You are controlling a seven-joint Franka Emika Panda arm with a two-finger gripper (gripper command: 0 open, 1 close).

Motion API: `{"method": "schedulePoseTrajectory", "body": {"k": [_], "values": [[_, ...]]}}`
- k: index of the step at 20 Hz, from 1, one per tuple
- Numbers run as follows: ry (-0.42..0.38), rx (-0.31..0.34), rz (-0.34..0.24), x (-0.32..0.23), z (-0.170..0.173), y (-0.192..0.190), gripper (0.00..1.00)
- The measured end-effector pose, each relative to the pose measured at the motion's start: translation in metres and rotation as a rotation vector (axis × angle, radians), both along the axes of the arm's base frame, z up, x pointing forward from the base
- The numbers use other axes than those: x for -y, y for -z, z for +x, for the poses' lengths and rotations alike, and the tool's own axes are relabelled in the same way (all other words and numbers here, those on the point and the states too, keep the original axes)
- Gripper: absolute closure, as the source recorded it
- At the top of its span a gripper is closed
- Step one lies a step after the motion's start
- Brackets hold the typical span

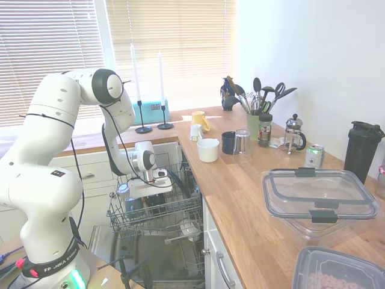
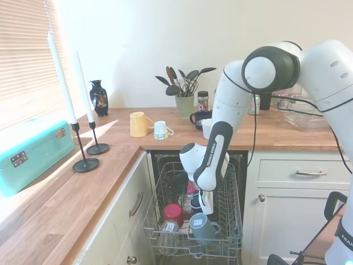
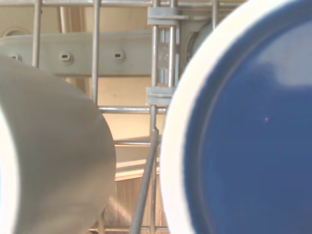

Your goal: Move a mug from dishwasher to table

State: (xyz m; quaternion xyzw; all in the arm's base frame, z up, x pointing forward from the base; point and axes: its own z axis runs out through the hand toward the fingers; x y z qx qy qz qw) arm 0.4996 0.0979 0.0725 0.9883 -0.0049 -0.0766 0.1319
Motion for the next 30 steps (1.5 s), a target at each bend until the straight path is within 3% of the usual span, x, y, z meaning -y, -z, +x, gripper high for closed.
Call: {"method": "schedulePoseTrajectory", "body": {"k": [4,14,21,30], "values": [[0.004,0.031,0.023,-0.009,0.000,-0.016,1.00],[0.024,0.127,0.053,-0.035,-0.020,-0.101,1.00],[0.066,0.155,0.034,-0.043,-0.023,-0.110,1.00],[0.163,0.270,0.129,-0.057,-0.009,-0.172,1.00]]}}
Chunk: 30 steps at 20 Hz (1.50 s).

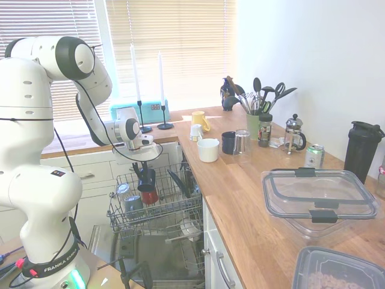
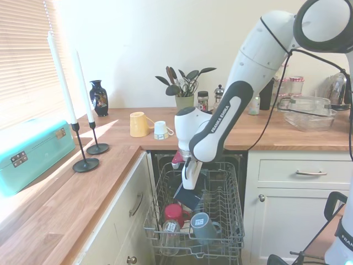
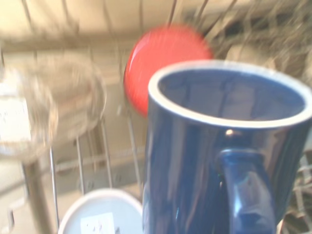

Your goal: Move a mug from dishwasher to table

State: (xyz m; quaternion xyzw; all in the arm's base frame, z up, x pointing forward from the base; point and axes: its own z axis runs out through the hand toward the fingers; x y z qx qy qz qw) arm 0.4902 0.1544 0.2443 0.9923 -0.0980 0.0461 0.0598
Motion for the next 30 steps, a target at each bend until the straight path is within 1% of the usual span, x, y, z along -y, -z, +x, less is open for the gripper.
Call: {"method": "schedulePoseTrajectory", "body": {"k": [3,6,9,15,19,25,27,30], "values": [[0.032,0.037,0.014,-0.001,0.004,-0.017,1.00],[0.062,0.055,0.023,-0.001,0.009,-0.024,1.00],[0.104,0.081,0.034,0.008,0.022,-0.039,1.00],[0.237,0.127,0.090,0.034,0.053,-0.093,1.00],[0.329,0.137,0.114,0.065,0.066,-0.118,1.00],[0.451,0.141,0.130,0.113,0.083,-0.148,1.00],[0.479,0.141,0.128,0.128,0.088,-0.156,1.00],[0.501,0.134,0.125,0.137,0.097,-0.156,1.00]]}}
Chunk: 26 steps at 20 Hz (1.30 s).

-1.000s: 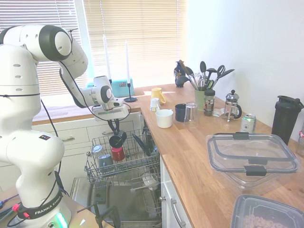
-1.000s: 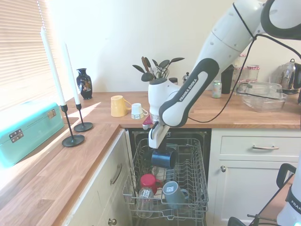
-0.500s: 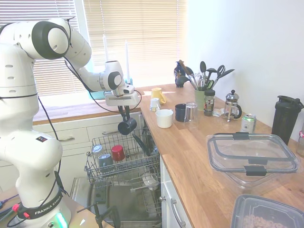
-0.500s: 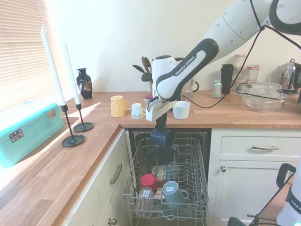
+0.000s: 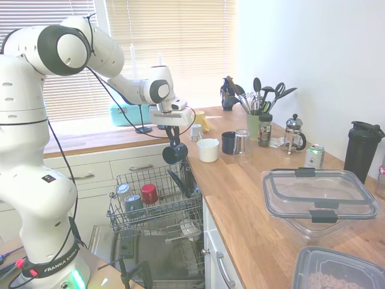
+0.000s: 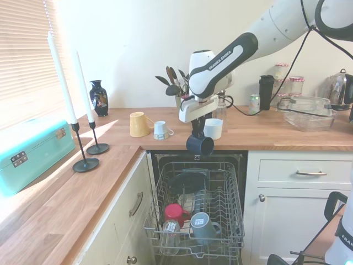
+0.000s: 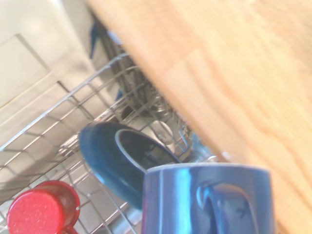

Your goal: Move a mug from dishwasher to table

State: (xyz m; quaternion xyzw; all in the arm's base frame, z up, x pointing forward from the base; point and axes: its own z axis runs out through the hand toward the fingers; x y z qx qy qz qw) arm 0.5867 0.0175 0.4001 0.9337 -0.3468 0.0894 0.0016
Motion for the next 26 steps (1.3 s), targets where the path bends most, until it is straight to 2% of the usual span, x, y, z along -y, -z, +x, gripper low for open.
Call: {"method": "schedulePoseTrajectory", "body": {"k": [5,12,26], "values": [[0.028,-0.003,0.001,0.009,0.016,0.009,1.00],[0.067,0.019,0.003,0.018,0.041,-0.010,1.00],[0.115,-0.009,-0.025,0.022,0.092,-0.006,1.00]]}}
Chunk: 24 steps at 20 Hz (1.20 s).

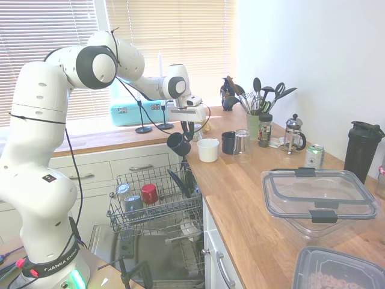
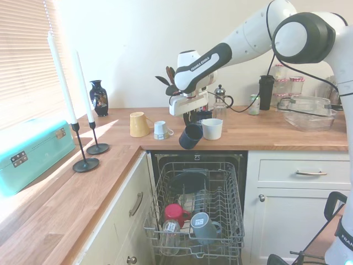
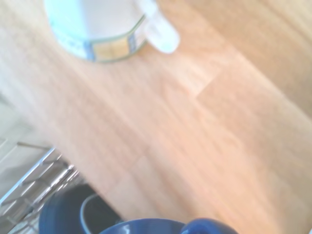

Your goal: Move a mug from dishwasher to table

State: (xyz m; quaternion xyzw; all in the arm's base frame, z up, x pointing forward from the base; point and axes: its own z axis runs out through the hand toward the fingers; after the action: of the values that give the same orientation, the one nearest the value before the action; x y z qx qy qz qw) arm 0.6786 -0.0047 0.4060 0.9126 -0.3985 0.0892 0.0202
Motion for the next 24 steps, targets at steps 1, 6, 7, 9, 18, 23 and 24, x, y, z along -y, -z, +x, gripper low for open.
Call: {"method": "schedulePoseTrajectory", "body": {"k": [1,6,7,9,18,23,24], "values": [[0.003,0.000,-0.002,0.001,0.003,-0.001,1.00],[0.019,-0.022,-0.014,0.009,0.022,0.002,1.00],[0.023,-0.023,-0.017,0.011,0.026,0.002,1.00],[0.028,-0.023,-0.022,0.015,0.034,0.004,1.00],[0.040,-0.040,-0.043,0.033,0.059,0.016,1.00],[0.053,-0.043,-0.055,0.046,0.061,0.007,1.00],[0.055,-0.046,-0.057,0.047,0.061,0.005,1.00]]}}
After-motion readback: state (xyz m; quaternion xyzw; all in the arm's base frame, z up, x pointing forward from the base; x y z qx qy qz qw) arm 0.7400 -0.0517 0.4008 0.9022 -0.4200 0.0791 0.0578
